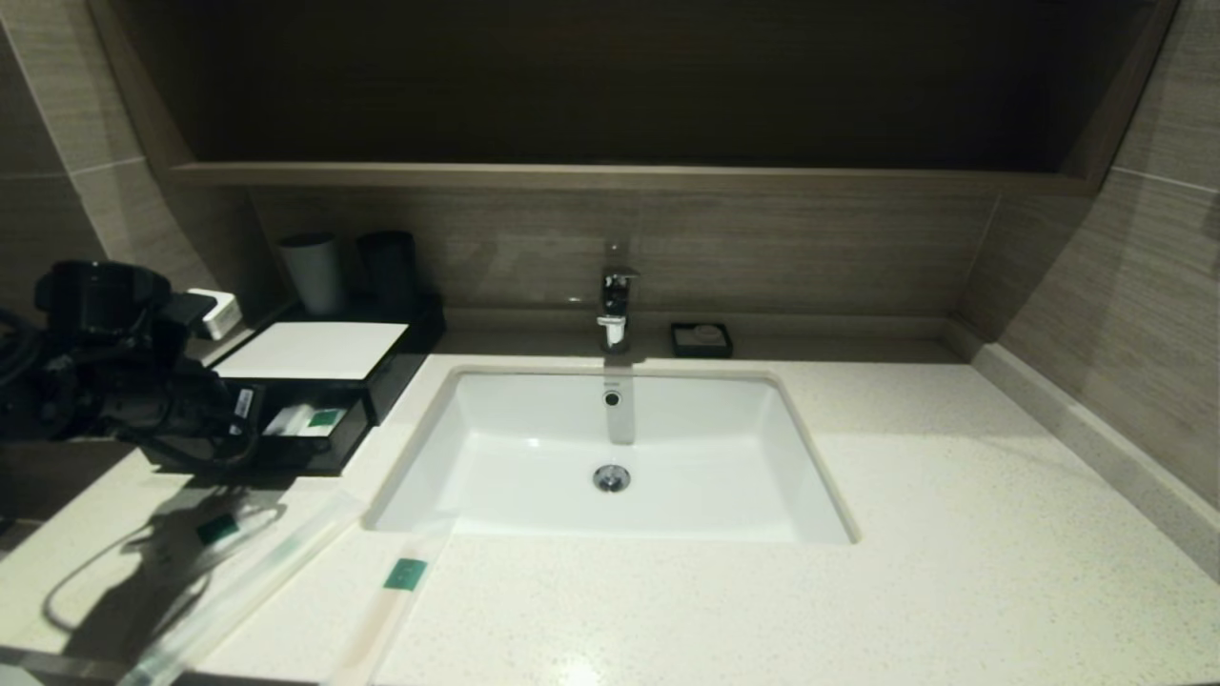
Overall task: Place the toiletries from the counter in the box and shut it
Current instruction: Open the drawer
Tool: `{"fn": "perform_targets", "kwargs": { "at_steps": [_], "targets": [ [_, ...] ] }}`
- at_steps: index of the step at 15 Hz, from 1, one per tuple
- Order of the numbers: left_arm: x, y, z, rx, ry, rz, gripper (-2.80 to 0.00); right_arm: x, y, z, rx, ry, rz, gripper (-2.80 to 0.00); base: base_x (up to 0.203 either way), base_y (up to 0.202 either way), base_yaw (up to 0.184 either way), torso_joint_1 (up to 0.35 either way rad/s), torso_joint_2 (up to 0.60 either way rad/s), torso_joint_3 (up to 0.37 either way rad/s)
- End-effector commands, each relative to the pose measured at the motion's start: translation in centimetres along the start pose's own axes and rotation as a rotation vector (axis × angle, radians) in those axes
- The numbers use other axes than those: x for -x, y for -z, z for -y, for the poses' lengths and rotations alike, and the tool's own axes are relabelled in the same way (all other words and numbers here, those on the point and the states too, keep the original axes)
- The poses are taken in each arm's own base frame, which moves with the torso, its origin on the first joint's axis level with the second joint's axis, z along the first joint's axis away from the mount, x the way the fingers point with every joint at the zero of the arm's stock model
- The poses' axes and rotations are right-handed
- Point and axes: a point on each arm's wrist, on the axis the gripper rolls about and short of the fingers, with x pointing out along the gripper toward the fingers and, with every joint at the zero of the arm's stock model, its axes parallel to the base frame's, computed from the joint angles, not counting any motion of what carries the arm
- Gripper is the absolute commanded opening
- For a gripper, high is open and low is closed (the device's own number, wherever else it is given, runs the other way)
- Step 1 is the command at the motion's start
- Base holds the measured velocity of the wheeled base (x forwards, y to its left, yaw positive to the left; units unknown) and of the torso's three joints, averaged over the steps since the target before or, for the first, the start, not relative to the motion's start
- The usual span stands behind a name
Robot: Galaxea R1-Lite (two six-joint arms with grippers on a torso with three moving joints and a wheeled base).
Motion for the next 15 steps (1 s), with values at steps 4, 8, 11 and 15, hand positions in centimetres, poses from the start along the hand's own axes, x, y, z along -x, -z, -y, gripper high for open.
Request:
{"fn": "perform_targets", "kwargs": {
  "at_steps": [4,8,11,15],
  "targets": [
    [-1.17,0.30,-0.01,-0.001,0.005,-0.027,-2.80,0.00,0.00,0.00,0.000,0.000,0.000,-2.80,0.000,0.000,0.000,0.000,0.00,0.000],
    [-0.94,-0.08,-0.05,-0.002,0.013,-0.049,-2.80,0.00,0.00,0.00,0.000,0.000,0.000,-2.80,0.000,0.000,0.000,0.000,0.00,0.000],
    [-0.93,0.02,-0.02,-0.001,0.018,-0.069,-2.80,0.00,0.00,0.00,0.000,0.000,0.000,-2.80,0.000,0.000,0.000,0.000,0.00,0.000],
    [-1.18,0.32,0.05,-0.004,0.023,-0.091,-2.80,0.00,0.00,0.00,0.000,0.000,0.000,-2.80,0.000,0.000,0.000,0.000,0.00,0.000]
  ]
}}
